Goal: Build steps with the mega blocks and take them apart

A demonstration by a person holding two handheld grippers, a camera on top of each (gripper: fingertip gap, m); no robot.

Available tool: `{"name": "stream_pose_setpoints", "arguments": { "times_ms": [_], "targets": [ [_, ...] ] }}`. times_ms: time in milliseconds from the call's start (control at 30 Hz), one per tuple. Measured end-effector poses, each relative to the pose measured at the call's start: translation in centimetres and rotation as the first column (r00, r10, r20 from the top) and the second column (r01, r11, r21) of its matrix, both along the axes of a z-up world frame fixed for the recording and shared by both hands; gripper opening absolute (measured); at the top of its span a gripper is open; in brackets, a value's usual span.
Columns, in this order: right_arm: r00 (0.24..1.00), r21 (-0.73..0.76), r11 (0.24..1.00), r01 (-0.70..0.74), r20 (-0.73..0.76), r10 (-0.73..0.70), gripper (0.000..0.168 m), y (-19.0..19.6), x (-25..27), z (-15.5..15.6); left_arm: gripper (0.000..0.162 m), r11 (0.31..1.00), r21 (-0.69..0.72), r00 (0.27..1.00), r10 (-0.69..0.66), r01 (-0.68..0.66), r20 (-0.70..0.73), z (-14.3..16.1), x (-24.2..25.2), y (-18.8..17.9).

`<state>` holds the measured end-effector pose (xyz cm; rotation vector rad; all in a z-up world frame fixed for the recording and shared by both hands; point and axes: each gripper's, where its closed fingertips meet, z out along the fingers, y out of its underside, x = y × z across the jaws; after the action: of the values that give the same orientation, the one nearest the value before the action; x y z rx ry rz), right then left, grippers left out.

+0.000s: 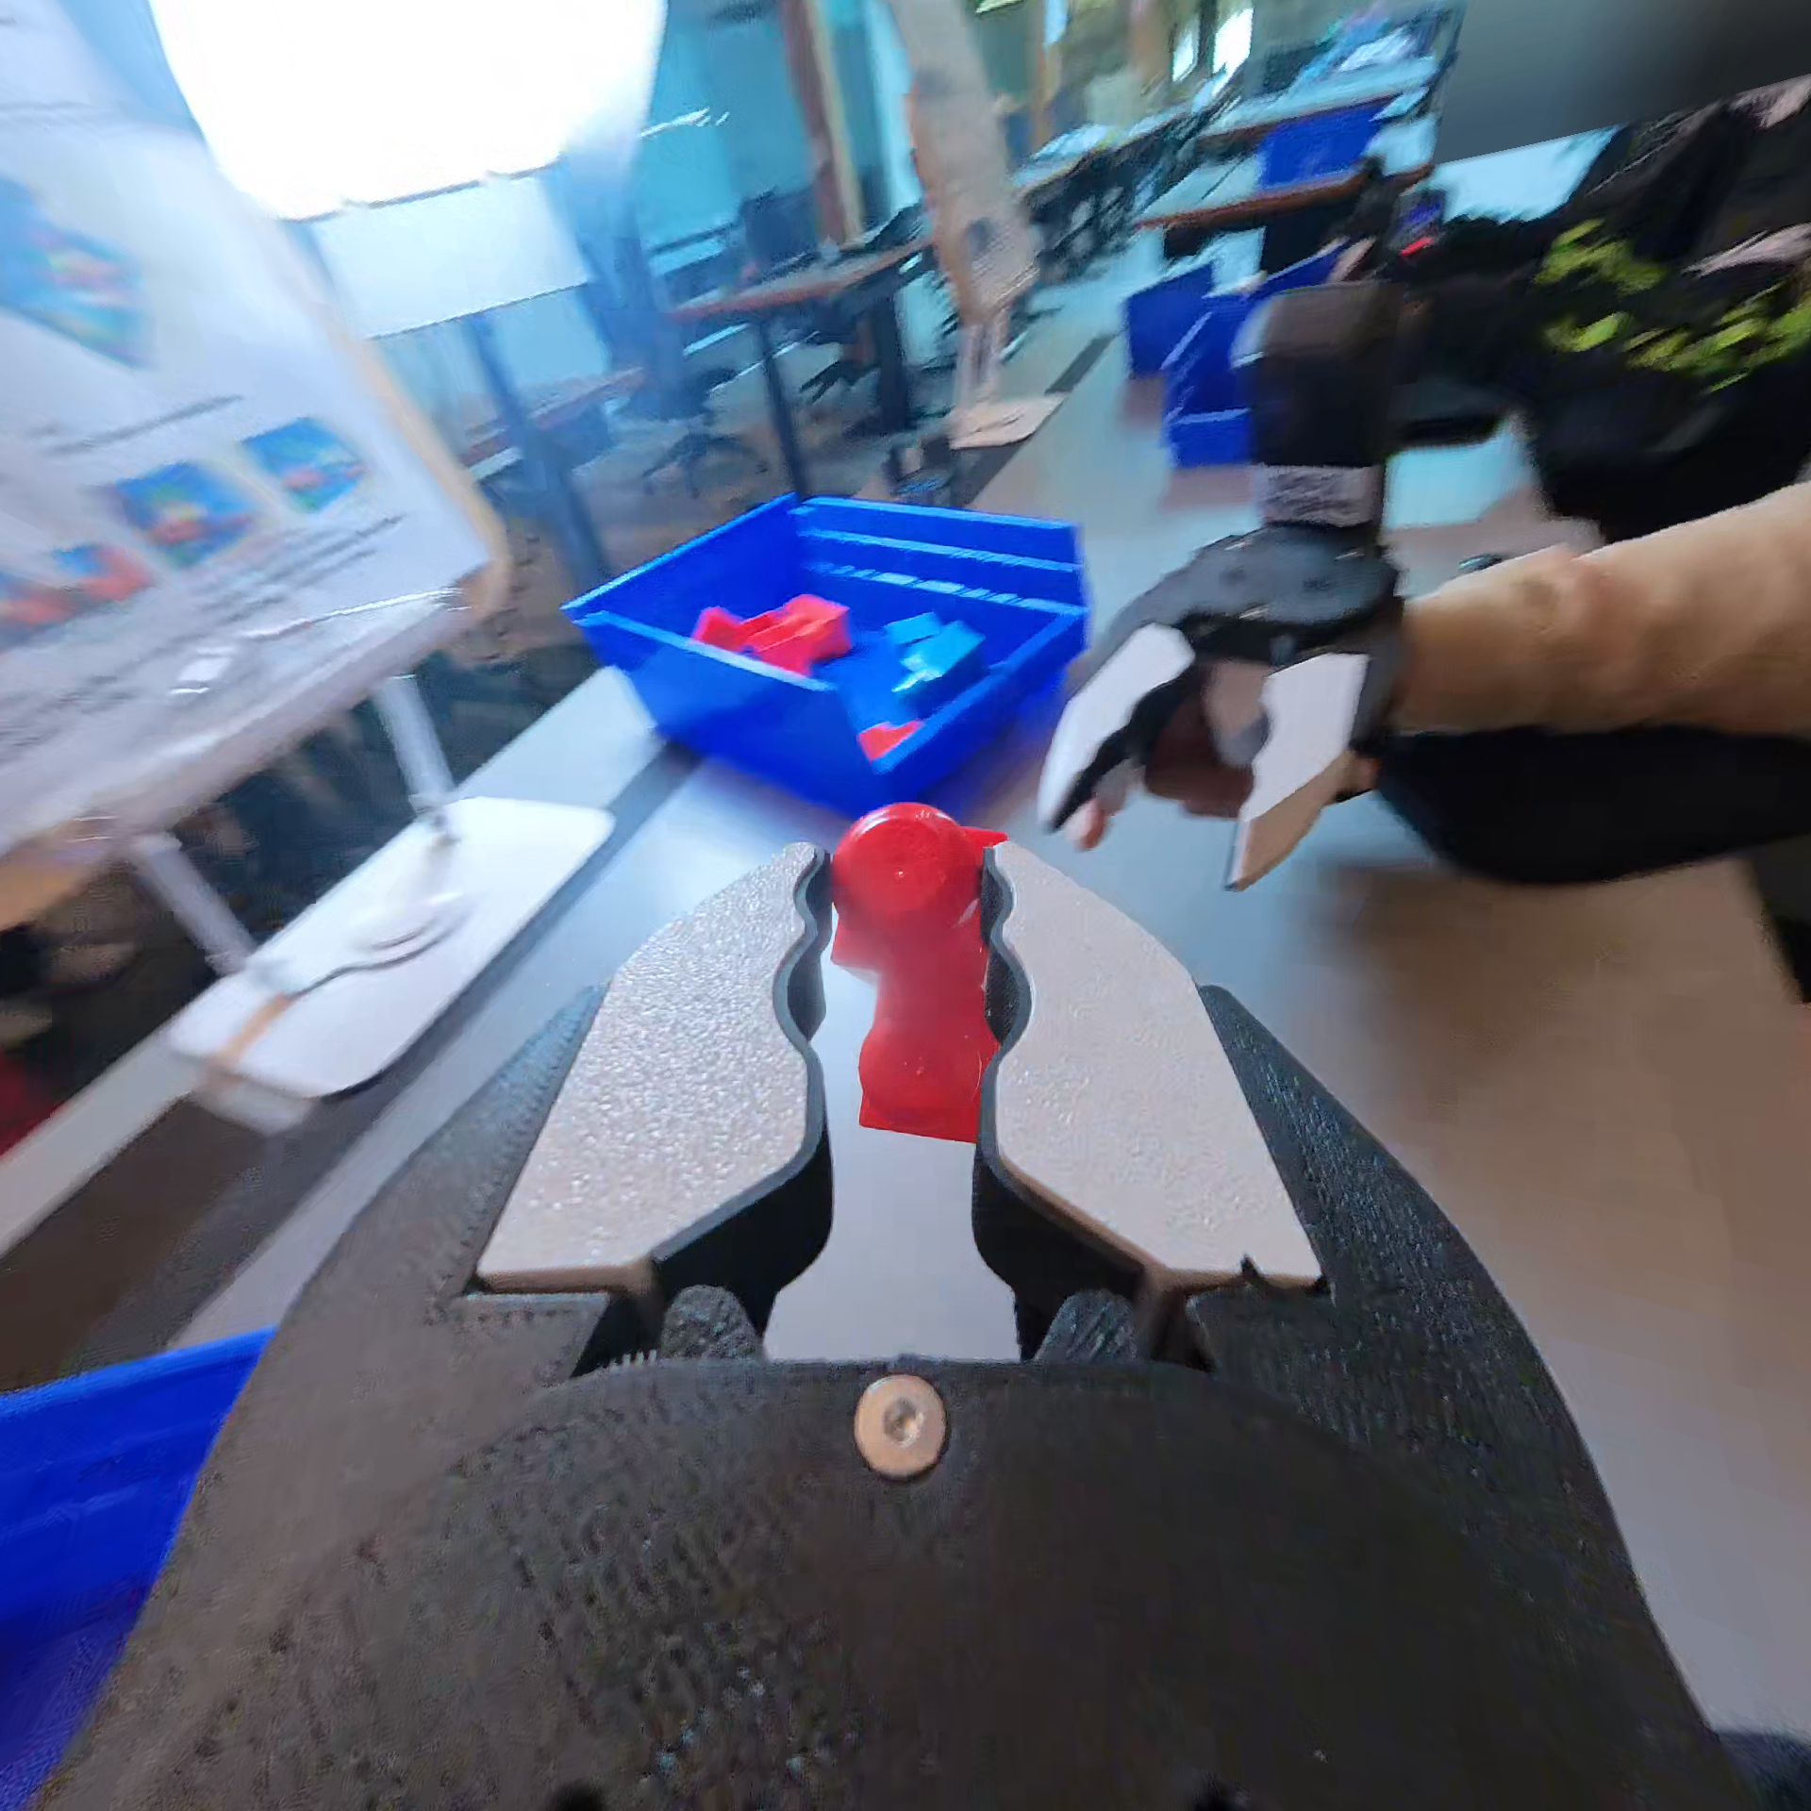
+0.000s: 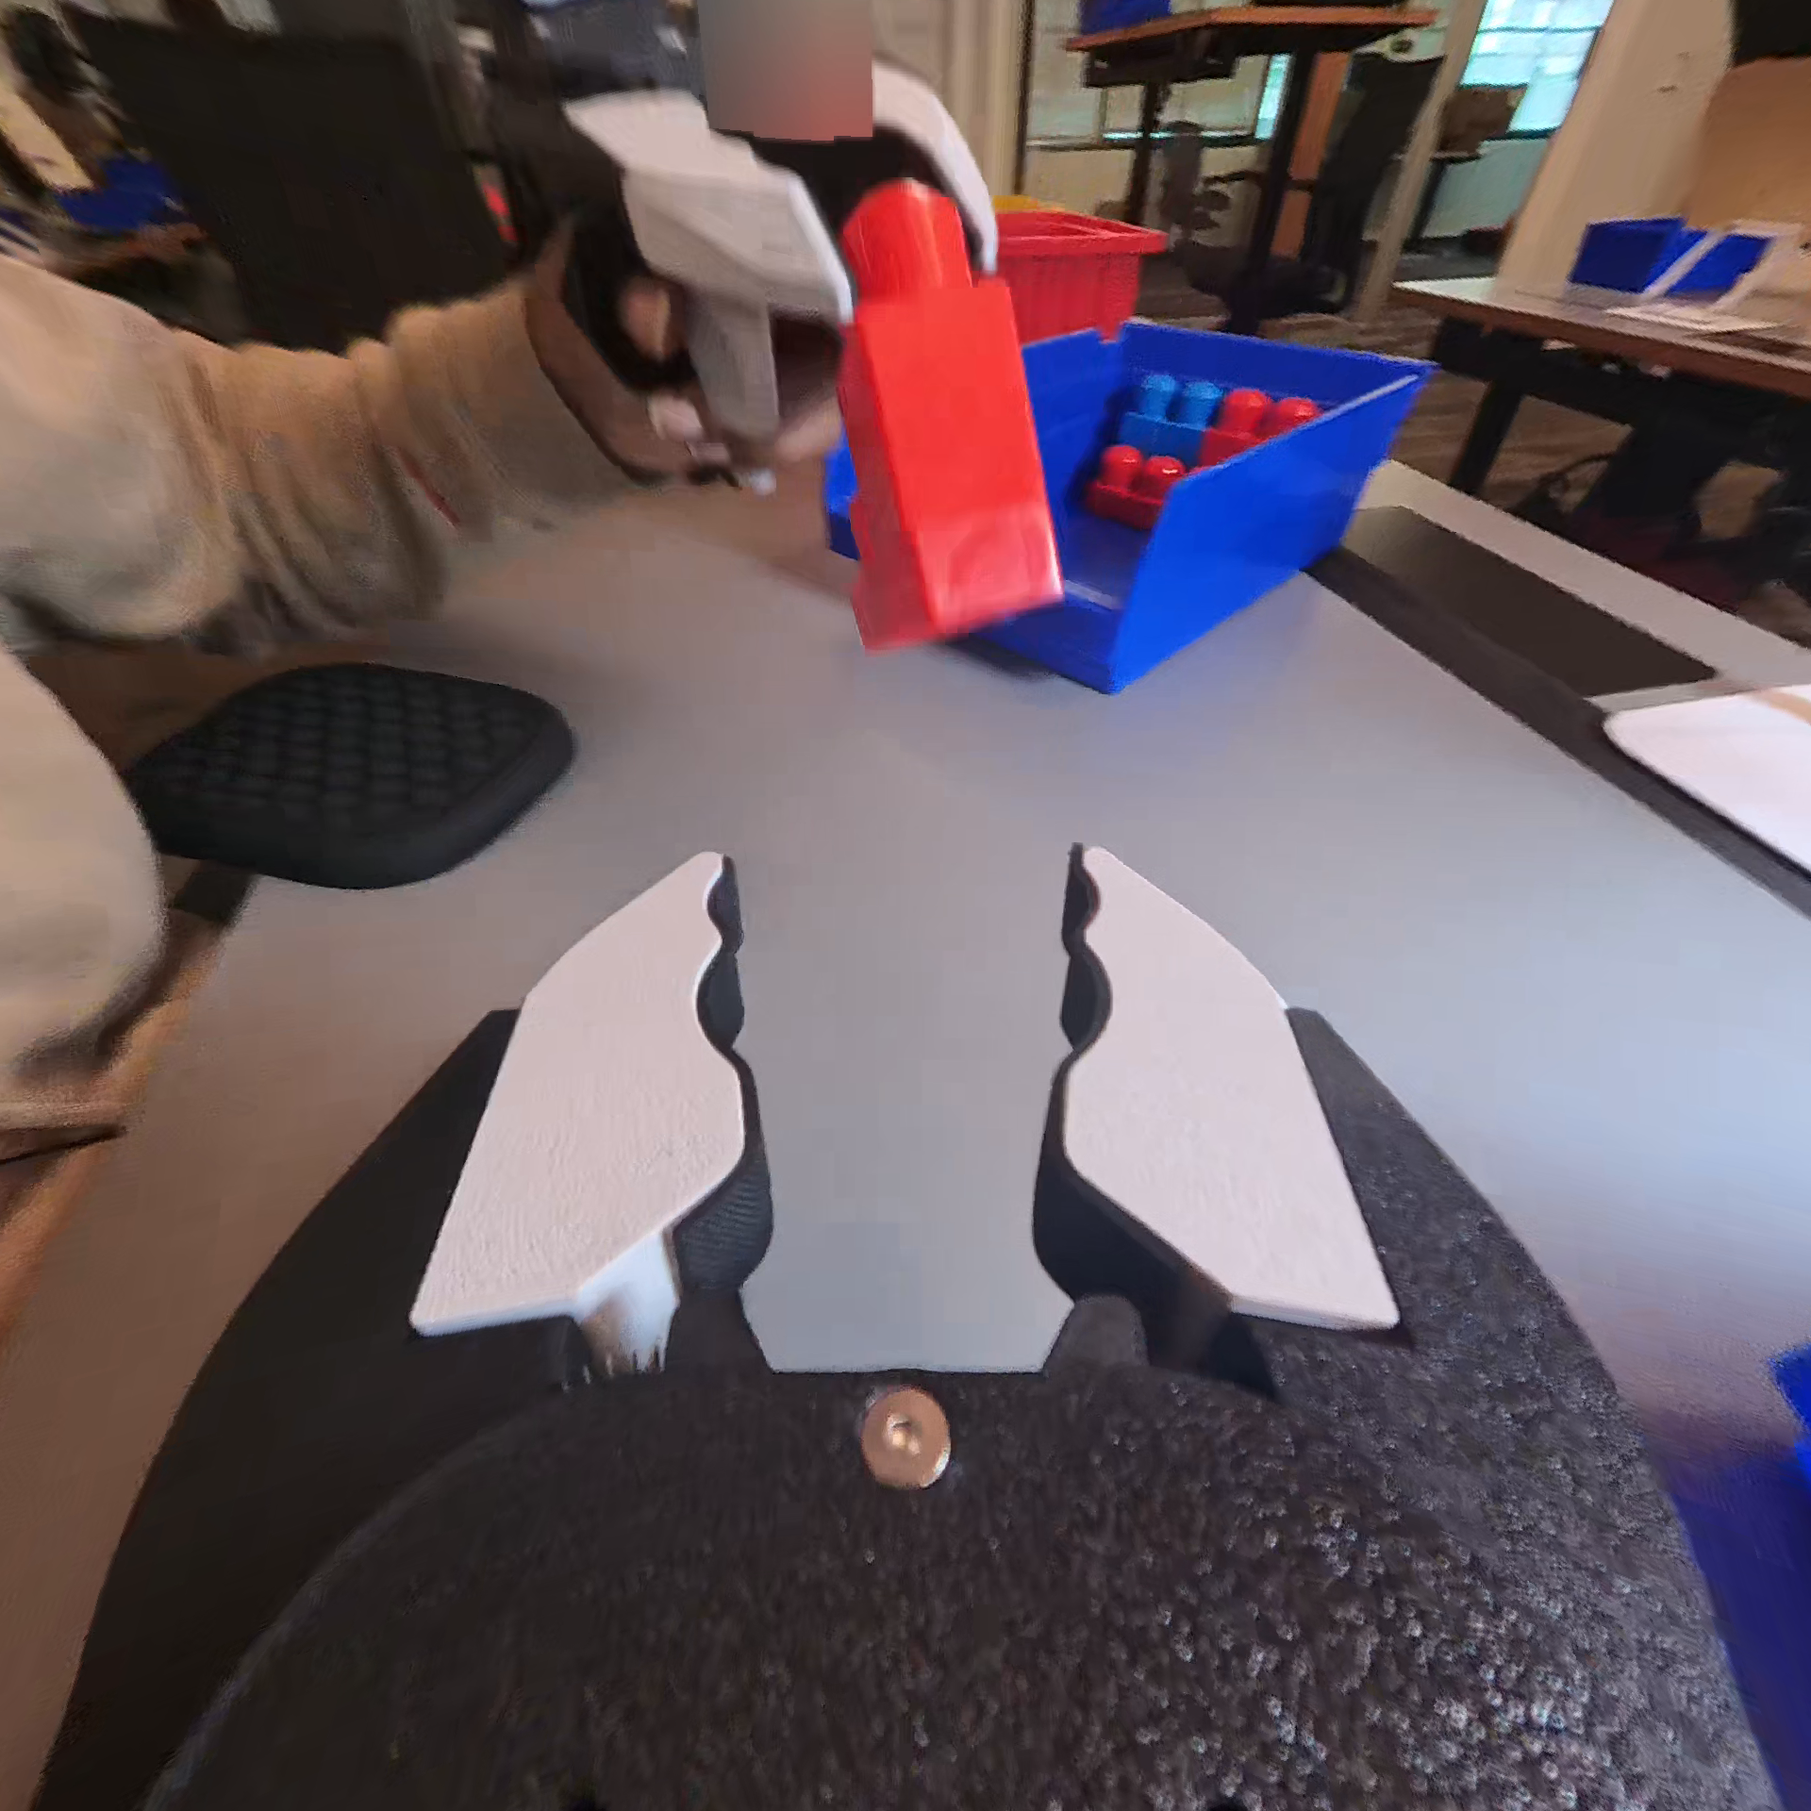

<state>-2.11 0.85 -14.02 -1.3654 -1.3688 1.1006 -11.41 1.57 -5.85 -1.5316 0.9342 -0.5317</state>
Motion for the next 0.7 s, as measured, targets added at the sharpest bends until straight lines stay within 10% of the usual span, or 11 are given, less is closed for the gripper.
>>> {"name": "stream_pose_setpoints", "arguments": {
  "times_ms": [300,700],
  "targets": [
    [0.982,-0.233,0.958,-0.168,0.040,0.182,0.063,-2.6,-0.5,-2.5,0.029,0.978,-0.079,0.922,-0.154,0.194,0.356,-4.4,6.7,-1.4],
    [0.978,-0.293,0.937,-0.190,0.022,0.205,0.061,-2.8,-0.8,-2.9,0.029,0.940,-0.123,0.872,-0.240,0.319,0.427,-5.9,7.2,-2.9]
  ]
}}
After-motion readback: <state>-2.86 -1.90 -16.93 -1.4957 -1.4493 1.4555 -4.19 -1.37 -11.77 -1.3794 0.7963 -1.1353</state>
